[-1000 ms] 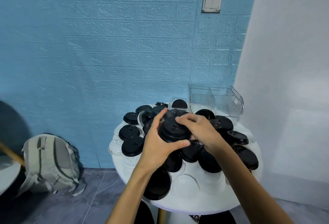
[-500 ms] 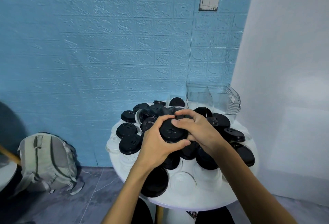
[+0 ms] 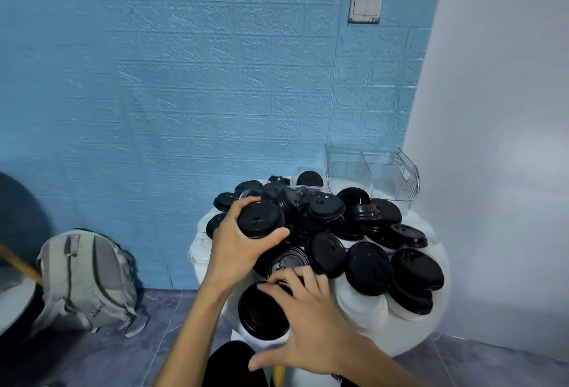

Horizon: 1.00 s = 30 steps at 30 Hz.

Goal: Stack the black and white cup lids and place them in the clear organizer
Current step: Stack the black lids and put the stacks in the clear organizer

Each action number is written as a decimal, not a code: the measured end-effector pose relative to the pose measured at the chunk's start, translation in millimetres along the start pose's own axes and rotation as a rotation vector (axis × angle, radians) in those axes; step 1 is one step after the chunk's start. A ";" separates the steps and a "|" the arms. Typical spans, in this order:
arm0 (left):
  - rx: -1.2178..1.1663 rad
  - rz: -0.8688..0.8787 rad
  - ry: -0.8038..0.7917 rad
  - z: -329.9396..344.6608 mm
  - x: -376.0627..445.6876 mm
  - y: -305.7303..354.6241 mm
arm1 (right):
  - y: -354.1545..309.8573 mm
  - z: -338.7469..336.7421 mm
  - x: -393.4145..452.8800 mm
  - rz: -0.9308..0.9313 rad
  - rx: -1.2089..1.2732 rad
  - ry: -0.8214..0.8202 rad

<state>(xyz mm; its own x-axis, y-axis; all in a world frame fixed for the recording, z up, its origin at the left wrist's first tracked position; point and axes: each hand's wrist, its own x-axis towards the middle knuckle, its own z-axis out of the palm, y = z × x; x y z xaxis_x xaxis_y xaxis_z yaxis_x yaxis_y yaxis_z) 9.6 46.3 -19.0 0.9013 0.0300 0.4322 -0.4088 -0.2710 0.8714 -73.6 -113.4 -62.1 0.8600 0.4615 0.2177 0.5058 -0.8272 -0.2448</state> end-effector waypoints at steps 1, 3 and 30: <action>-0.002 -0.002 -0.004 0.0 -1.0 0.3 | 0.6 4.3 0.5 -0.013 -0.011 0.007; -0.008 -0.007 -0.004 -0.8 -1.8 1.1 | 2.5 8.8 2.7 -0.019 -0.032 0.027; -0.039 0.006 0.055 -5.0 -0.5 -0.6 | 13.6 -6.3 0.6 0.218 0.555 0.441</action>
<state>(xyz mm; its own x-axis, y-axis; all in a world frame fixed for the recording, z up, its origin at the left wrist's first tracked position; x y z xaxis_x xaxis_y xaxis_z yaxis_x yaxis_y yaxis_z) 8.7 51.2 -18.5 0.8900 0.0820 0.4486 -0.4203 -0.2339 0.8767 -66.6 -126.4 -59.4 0.8972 0.0375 0.4401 0.3869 -0.5472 -0.7422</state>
